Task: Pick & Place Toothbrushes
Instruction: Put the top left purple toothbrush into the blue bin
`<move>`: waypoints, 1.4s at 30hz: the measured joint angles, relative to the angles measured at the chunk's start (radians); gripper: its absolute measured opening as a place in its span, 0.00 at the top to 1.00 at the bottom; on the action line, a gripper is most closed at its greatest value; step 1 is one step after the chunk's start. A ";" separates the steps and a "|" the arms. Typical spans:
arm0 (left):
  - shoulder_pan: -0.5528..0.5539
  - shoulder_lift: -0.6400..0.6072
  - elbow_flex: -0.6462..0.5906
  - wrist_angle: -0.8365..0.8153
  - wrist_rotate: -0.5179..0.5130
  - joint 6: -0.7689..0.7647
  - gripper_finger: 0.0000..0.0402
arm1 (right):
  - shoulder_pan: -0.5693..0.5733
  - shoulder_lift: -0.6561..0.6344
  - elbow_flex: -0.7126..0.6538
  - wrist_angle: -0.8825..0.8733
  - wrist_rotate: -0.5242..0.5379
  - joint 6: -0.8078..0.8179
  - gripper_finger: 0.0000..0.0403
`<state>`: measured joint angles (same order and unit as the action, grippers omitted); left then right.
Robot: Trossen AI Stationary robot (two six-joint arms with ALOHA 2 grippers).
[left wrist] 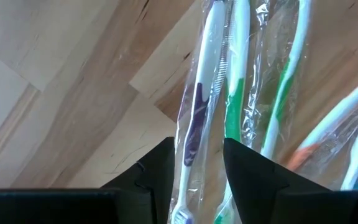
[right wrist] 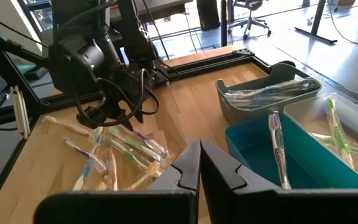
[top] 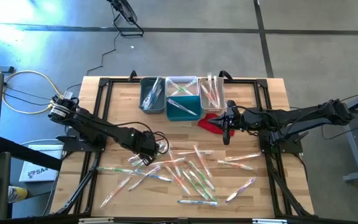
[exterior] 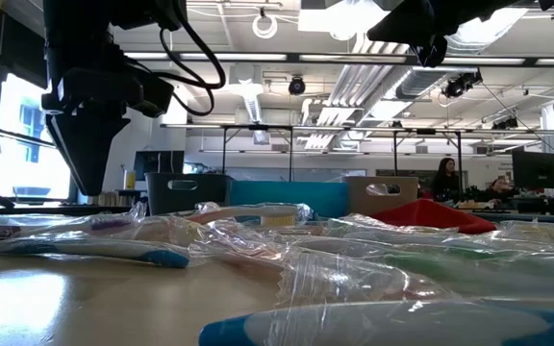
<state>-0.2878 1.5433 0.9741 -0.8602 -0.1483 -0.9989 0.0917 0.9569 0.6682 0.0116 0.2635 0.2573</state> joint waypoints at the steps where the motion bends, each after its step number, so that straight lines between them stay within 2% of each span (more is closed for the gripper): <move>1: 0.000 0.000 0.000 0.001 0.000 0.000 0.67 | 0.000 0.000 0.000 0.000 0.000 0.000 0.99; 16: 0.000 0.000 0.000 0.023 -0.004 0.000 0.67 | 0.000 0.000 0.000 0.000 0.000 0.000 0.99; 23: 0.000 0.000 0.000 0.067 -0.078 0.000 0.67 | 0.000 0.000 0.000 -0.001 0.000 0.000 0.99; 28: 0.000 0.000 0.000 0.076 -0.089 0.030 0.67 | 0.000 0.000 0.000 -0.001 0.000 0.000 0.99; 33: 0.000 -0.001 -0.044 0.099 -0.067 0.018 0.67 | 0.000 0.000 0.000 -0.002 0.000 0.000 0.99; 38: 0.000 -0.001 -0.121 0.189 0.011 -0.001 0.67 | 0.000 0.000 0.000 -0.002 0.000 0.000 0.99; 42: 0.000 -0.001 -0.157 0.237 0.032 -0.005 0.67 | 0.000 0.000 0.000 -0.002 0.000 0.000 0.99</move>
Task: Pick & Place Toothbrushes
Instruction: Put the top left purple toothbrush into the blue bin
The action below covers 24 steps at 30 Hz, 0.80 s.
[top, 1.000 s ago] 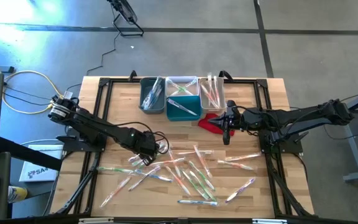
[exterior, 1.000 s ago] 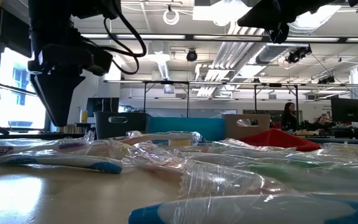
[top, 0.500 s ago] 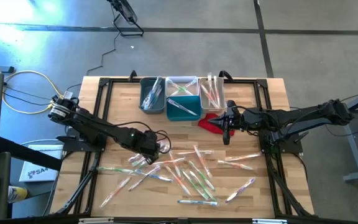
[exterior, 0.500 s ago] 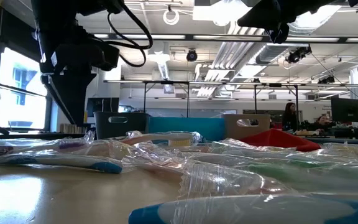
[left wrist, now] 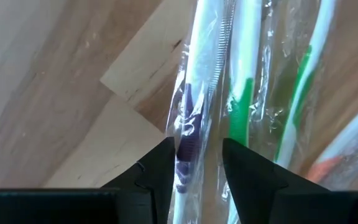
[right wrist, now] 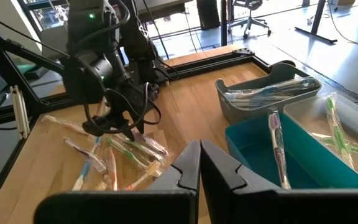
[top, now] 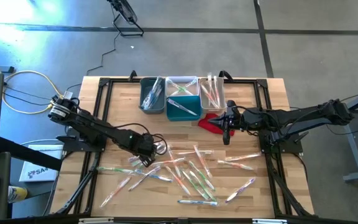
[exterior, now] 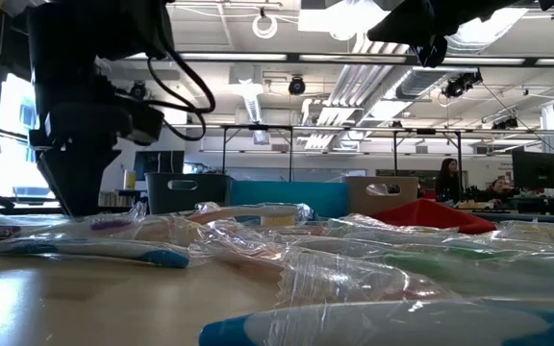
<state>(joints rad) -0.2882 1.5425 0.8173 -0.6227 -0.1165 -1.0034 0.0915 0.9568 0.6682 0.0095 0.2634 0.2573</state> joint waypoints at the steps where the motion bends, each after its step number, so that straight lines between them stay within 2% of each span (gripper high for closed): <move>1: 0.000 0.000 -0.003 0.003 0.000 0.000 0.67 | 0.000 0.000 0.000 0.000 0.000 0.000 0.99; 16: 0.000 -0.001 -0.019 0.000 -0.005 0.004 0.67 | 0.000 0.000 0.000 0.001 0.000 0.000 0.99; 24: 0.000 -0.001 -0.021 -0.004 -0.042 0.004 0.67 | 0.000 0.000 0.000 0.001 0.000 0.000 0.99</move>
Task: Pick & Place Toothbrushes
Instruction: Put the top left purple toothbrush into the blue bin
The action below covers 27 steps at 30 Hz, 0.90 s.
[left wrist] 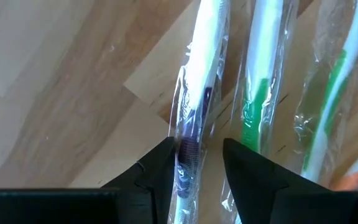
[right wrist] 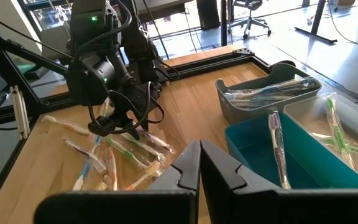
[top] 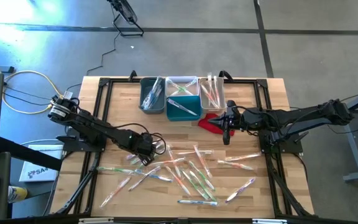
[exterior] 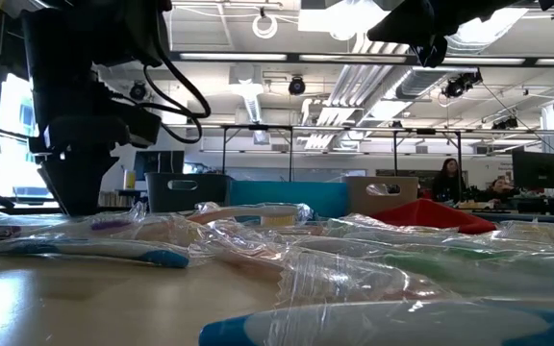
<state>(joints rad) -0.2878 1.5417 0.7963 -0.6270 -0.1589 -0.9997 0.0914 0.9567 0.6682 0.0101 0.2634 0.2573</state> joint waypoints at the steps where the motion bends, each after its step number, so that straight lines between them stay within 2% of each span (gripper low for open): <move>1: 0.000 0.000 0.000 0.001 0.001 0.000 0.67 | 0.000 0.000 0.000 0.000 0.000 0.000 0.99; 21: 0.000 0.001 0.000 0.049 0.017 0.008 0.67 | 0.000 0.000 0.000 0.000 0.000 0.000 0.99; 27: 0.000 0.001 0.000 0.049 0.017 0.001 0.77 | 0.000 0.000 0.000 -0.001 0.000 0.000 0.99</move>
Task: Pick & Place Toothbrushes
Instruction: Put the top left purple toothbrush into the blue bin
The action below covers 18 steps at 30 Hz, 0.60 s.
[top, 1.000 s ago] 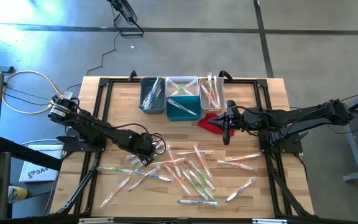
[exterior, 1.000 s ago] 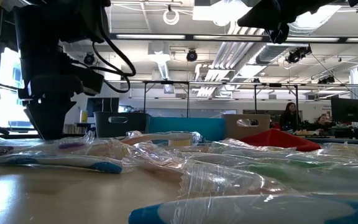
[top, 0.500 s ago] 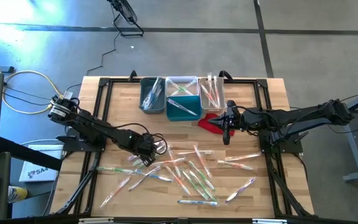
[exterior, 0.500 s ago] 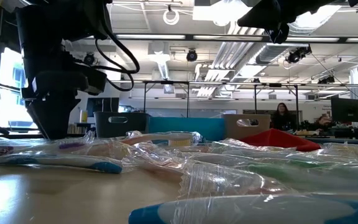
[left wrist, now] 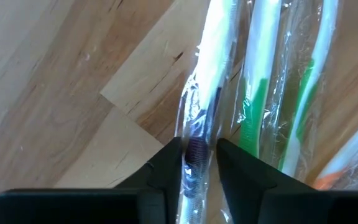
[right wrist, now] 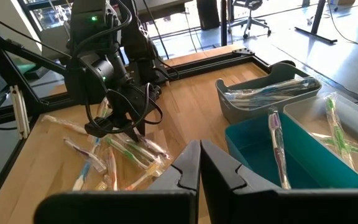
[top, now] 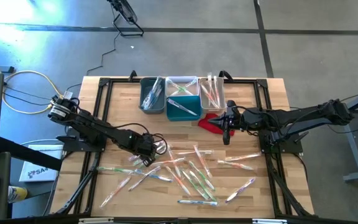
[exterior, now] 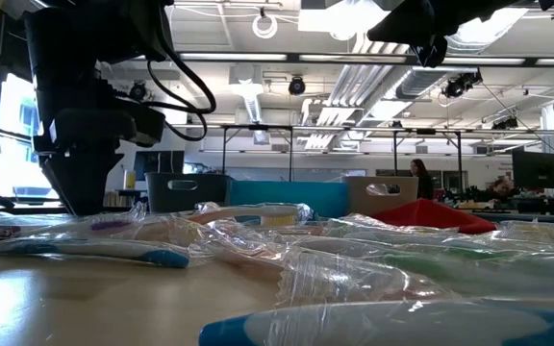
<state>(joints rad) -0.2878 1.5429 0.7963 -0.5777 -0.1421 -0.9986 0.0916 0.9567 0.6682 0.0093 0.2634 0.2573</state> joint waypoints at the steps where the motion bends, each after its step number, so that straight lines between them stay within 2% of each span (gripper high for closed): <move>1: 0.000 0.000 0.000 0.000 0.000 0.000 0.80 | 0.000 0.000 0.000 0.000 0.000 0.000 0.99; 8: 0.000 -0.001 0.001 0.002 -0.002 -0.001 0.94 | 0.000 0.000 0.000 0.000 0.000 0.000 0.99; 18: 0.000 -0.001 0.001 0.001 -0.002 0.004 0.95 | 0.000 0.000 0.000 0.000 0.000 0.000 0.99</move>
<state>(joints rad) -0.2878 1.5421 0.7975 -0.5766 -0.1436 -0.9951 0.0915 0.9565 0.6682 0.0093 0.2634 0.2571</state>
